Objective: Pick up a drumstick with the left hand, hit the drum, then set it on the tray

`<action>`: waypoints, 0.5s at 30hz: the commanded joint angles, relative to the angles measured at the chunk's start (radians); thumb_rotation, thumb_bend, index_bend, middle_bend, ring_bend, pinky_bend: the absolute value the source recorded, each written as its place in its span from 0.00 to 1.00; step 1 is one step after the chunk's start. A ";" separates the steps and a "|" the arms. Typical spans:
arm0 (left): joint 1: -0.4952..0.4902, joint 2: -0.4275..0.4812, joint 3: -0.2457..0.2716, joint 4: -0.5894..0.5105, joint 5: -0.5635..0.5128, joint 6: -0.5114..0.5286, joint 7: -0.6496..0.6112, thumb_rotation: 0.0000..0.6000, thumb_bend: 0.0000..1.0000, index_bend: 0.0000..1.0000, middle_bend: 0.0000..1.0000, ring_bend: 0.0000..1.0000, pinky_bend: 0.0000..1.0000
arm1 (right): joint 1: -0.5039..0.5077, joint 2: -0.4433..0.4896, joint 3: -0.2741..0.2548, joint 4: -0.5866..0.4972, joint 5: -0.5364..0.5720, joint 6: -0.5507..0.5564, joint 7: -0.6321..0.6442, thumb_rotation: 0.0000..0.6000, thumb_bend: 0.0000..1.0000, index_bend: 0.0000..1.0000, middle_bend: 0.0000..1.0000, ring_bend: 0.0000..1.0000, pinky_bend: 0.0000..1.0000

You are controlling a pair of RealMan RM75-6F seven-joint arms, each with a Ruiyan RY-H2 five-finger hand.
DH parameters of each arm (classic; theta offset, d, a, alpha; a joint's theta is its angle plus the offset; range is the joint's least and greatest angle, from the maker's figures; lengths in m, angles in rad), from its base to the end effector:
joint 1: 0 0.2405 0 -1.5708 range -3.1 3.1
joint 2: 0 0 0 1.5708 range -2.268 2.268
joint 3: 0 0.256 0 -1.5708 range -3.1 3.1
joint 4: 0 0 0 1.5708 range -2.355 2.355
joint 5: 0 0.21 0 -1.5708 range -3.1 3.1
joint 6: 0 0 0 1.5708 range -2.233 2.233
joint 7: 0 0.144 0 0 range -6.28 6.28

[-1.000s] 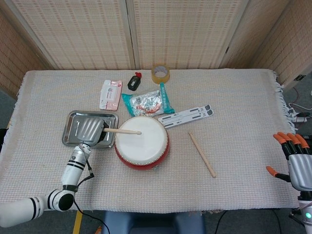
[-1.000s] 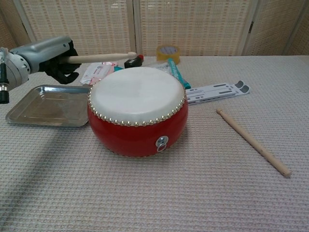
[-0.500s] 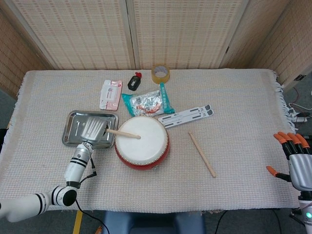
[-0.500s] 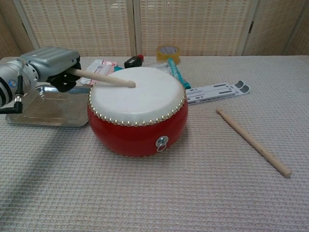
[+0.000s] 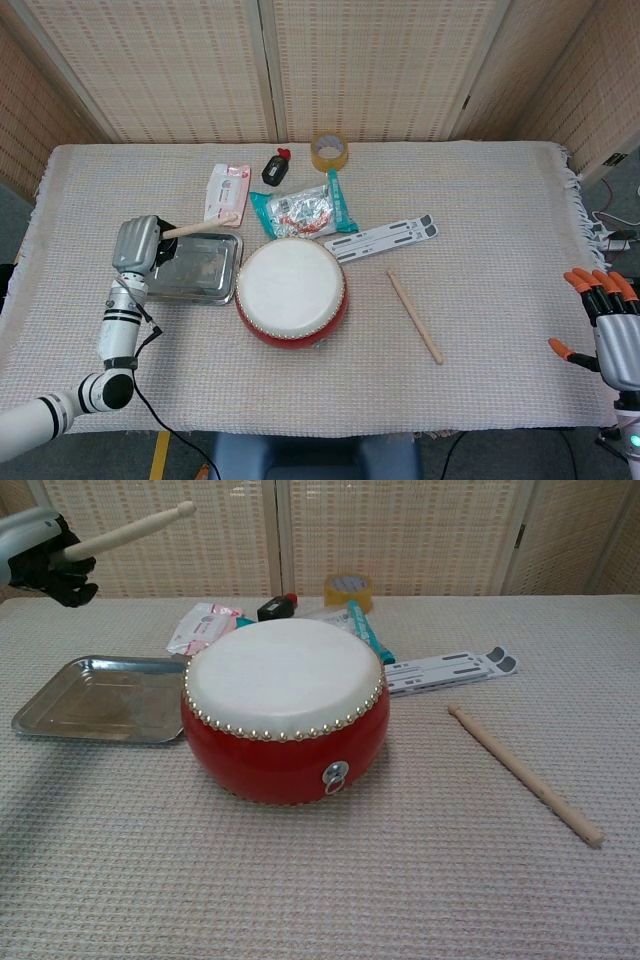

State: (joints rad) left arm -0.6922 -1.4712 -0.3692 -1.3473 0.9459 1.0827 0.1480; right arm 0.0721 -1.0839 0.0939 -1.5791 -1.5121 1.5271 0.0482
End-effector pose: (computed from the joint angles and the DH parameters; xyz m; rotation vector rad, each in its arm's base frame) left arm -0.1942 0.4051 0.0805 -1.3138 -1.0541 -1.0990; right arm -0.3140 -0.1864 0.1849 1.3428 -0.8249 0.9479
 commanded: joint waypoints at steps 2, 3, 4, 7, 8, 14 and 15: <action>-0.018 -0.039 0.047 0.170 0.002 -0.092 0.003 1.00 0.68 1.00 1.00 1.00 1.00 | 0.005 -0.001 -0.001 0.000 0.000 -0.010 -0.002 1.00 0.06 0.15 0.12 0.01 0.10; -0.026 -0.046 0.064 0.210 0.018 -0.120 0.001 1.00 0.68 1.00 1.00 1.00 1.00 | 0.007 -0.002 -0.001 0.000 0.001 -0.013 -0.002 1.00 0.06 0.15 0.12 0.01 0.10; -0.033 -0.054 0.079 0.246 0.029 -0.142 0.007 1.00 0.68 1.00 1.00 1.00 1.00 | 0.008 -0.003 -0.001 0.001 0.003 -0.016 -0.002 1.00 0.06 0.15 0.12 0.01 0.10; -0.056 -0.086 0.107 0.359 0.063 -0.198 -0.004 1.00 0.68 1.00 1.00 0.99 1.00 | 0.009 -0.004 0.000 0.000 0.010 -0.020 -0.006 1.00 0.06 0.15 0.12 0.01 0.10; -0.062 -0.094 0.114 0.390 0.076 -0.217 -0.017 1.00 0.68 1.00 1.00 0.99 1.00 | 0.009 -0.003 0.001 -0.001 0.011 -0.021 -0.007 1.00 0.06 0.15 0.12 0.01 0.10; -0.100 -0.151 0.134 0.574 0.115 -0.334 -0.096 1.00 0.68 1.00 1.00 0.96 1.00 | 0.008 -0.003 0.002 -0.007 0.022 -0.025 -0.018 1.00 0.06 0.15 0.12 0.01 0.10; -0.106 -0.163 0.134 0.603 0.120 -0.348 -0.113 1.00 0.68 1.00 1.00 0.95 1.00 | 0.008 -0.003 0.002 -0.009 0.023 -0.026 -0.020 1.00 0.06 0.15 0.12 0.01 0.10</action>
State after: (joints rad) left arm -0.7754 -1.6003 -0.2499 -0.8053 1.0417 0.7800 0.0725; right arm 0.0805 -1.0866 0.0958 -1.5873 -1.4894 1.5014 0.0287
